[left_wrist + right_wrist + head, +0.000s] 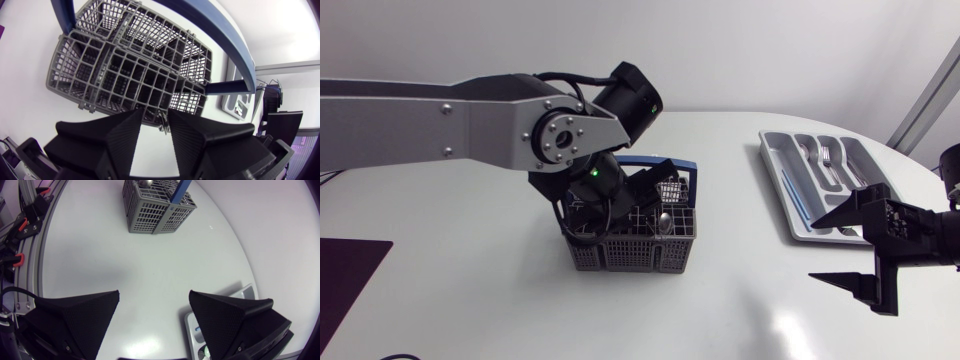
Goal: Unload the cutlery basket into the drawer organizer.
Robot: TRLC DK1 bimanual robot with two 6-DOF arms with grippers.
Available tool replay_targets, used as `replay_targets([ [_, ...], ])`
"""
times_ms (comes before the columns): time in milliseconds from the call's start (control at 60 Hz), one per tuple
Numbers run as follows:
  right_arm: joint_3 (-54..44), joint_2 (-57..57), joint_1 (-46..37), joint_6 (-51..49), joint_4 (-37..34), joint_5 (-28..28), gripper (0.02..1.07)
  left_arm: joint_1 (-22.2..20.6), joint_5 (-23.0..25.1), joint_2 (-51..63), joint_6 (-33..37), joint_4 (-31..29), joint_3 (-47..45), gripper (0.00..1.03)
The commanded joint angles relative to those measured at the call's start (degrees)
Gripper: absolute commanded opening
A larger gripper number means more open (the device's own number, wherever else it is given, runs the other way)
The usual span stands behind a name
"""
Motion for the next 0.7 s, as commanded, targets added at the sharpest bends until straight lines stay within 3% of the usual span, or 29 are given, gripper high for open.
replay_targets([
  [0, -1.6, -0.6, 0.4, 0.7, -0.7, -0.4, 1.02, 0.0, 0.7, 1.9, -2.1, -0.5, 2.6, 0.26],
  [250, -1.8, -0.7, 0.4, 0.2, -0.5, -0.5, 1.02, -0.2, 5.0, 3.3, -2.2, -1.4, 3.4, 0.26],
  [683, -2.5, -0.5, 0.7, 0.1, 0.4, -0.5, 1.02, -0.3, 5.0, 4.0, -2.4, -1.6, 4.2, 0.17],
])
